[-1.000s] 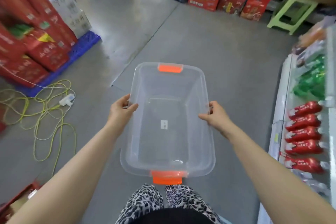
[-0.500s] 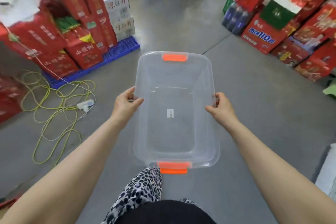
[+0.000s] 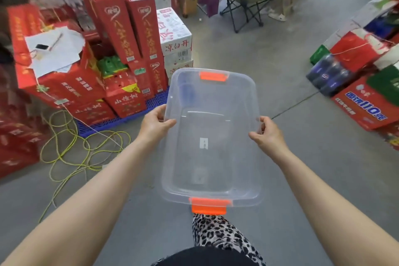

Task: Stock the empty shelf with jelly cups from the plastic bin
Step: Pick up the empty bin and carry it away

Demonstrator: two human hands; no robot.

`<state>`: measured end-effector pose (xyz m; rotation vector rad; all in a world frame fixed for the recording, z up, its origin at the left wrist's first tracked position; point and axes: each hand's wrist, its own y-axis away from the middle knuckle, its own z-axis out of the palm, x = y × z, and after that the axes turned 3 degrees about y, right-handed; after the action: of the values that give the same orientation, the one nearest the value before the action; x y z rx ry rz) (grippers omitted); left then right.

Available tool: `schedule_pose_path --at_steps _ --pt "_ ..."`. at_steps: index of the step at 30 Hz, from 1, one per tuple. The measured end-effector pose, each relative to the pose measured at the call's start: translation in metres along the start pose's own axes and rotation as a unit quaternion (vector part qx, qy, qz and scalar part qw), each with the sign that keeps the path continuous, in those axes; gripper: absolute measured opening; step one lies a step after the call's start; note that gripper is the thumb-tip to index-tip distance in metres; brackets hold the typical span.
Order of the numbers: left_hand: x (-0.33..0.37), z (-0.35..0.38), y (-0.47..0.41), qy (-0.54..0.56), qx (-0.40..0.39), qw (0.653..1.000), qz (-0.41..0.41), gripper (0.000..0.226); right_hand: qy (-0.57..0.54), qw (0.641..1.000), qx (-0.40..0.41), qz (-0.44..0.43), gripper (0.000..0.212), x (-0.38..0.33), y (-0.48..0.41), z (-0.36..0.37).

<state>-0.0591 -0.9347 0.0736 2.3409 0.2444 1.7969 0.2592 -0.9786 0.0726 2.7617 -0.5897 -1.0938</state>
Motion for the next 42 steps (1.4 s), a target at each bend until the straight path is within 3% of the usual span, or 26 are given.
schedule_pose_path --at_steps 10,16,25,31,36,42 --pt "0.079 0.015 -0.237 -0.054 0.029 0.998 -0.026 0.058 0.029 0.996 -0.051 -0.065 0.05 -0.108 -0.303 -0.025" --pt "0.105 0.026 -0.39 -0.044 0.059 0.997 -0.031 0.046 0.07 0.992 -0.064 -0.084 0.038 -0.169 -0.471 -0.021" --pt "0.139 0.021 -0.62 -0.07 0.093 0.991 -0.069 0.045 0.112 0.982 -0.109 -0.109 0.039 -0.271 -0.704 0.013" --pt "0.148 0.009 -0.75 -0.123 0.117 0.974 -0.148 0.051 0.157 0.964 -0.168 -0.132 0.044 -0.337 -0.839 0.046" --pt "0.132 -0.001 -0.85 -0.141 0.193 0.946 -0.219 0.053 0.18 0.944 -0.221 -0.163 0.05 -0.378 -0.95 0.108" --pt "0.108 -0.008 -0.928 -0.175 0.241 0.91 -0.289 0.063 0.212 0.922 -0.264 -0.189 0.05 -0.404 -1.034 0.176"
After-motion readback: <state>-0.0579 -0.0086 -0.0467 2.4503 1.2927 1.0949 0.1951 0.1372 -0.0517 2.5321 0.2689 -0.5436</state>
